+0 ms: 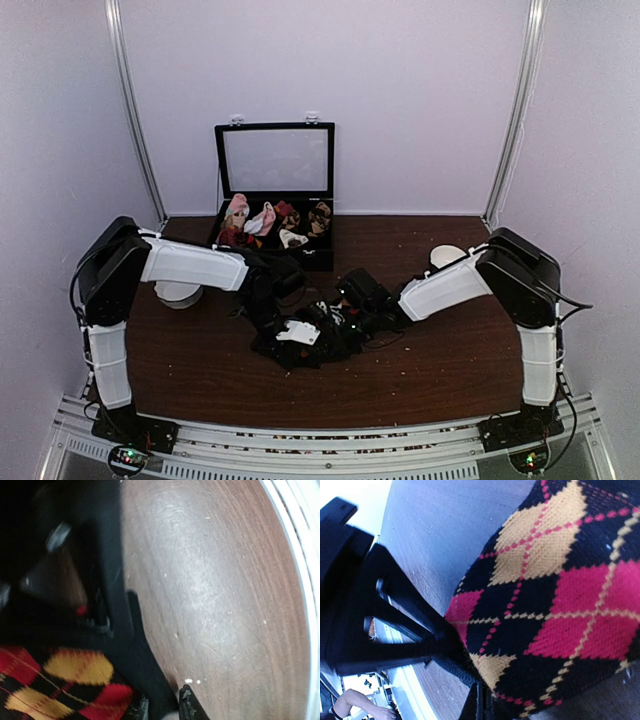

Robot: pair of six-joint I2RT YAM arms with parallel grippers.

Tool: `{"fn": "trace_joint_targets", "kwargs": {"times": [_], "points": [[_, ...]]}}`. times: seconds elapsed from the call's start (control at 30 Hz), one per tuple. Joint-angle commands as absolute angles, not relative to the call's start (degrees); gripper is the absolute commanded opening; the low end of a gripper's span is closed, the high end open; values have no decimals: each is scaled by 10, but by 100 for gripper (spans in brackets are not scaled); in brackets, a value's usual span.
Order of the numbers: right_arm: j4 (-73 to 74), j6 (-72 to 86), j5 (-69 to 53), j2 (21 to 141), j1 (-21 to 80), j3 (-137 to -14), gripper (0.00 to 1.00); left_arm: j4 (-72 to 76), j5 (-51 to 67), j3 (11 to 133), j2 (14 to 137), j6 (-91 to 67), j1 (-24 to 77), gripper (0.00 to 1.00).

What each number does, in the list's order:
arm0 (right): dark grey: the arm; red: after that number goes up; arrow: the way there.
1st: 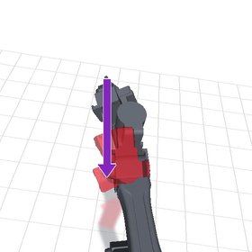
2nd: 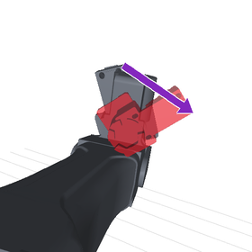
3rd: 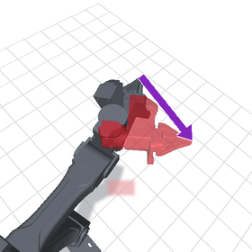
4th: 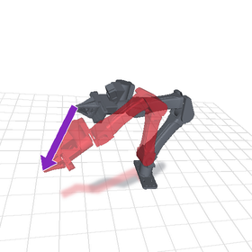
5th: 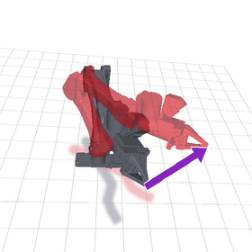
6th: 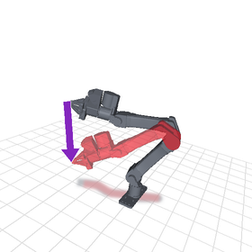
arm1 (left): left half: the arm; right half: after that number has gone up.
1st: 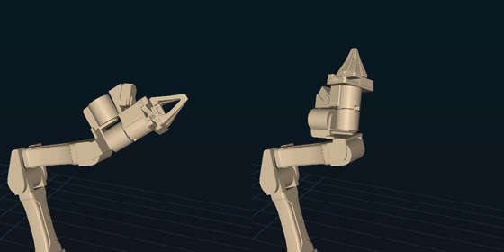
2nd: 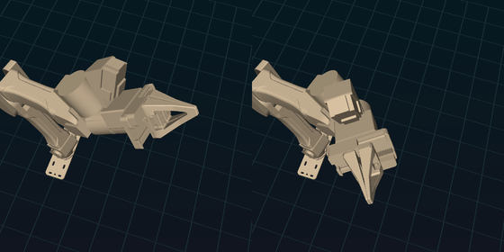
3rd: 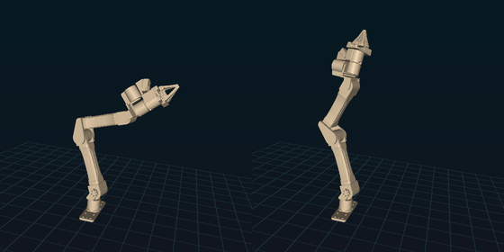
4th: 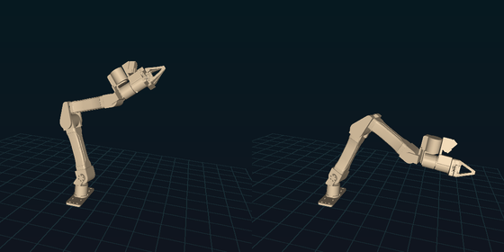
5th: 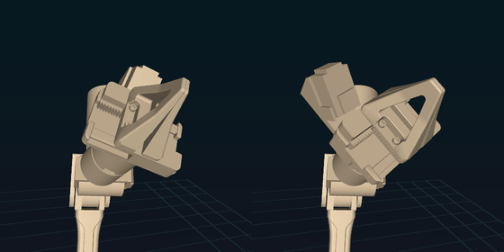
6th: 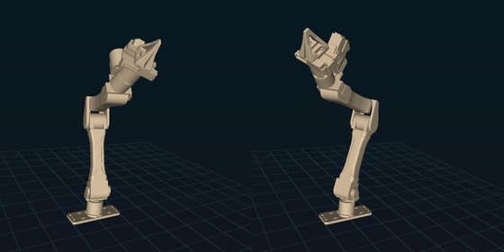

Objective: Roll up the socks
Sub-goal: Roll the sock at the center of the board.

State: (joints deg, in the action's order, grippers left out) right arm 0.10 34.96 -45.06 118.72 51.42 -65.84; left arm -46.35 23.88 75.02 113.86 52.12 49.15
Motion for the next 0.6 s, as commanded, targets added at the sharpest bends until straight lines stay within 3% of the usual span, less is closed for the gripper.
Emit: {"fn": "trace_joint_targets", "kwargs": {"times": [0.0,0.1,0.23,0.43,0.57], "points": [[14,376,-382,1189,520,-601,0,-508,277,793,1174,437,464,21],[-54,392,-372,1170,520,-568,15,-532,283,826,1206,395,450,21],[-105,382,-344,1129,527,-525,55,-544,270,855,1243,343,442,21],[-75,351,-330,1113,535,-524,54,-567,297,900,1281,317,440,21],[-76,351,-332,1121,536,-520,47,-542,307,861,1233,350,438,31]]}}
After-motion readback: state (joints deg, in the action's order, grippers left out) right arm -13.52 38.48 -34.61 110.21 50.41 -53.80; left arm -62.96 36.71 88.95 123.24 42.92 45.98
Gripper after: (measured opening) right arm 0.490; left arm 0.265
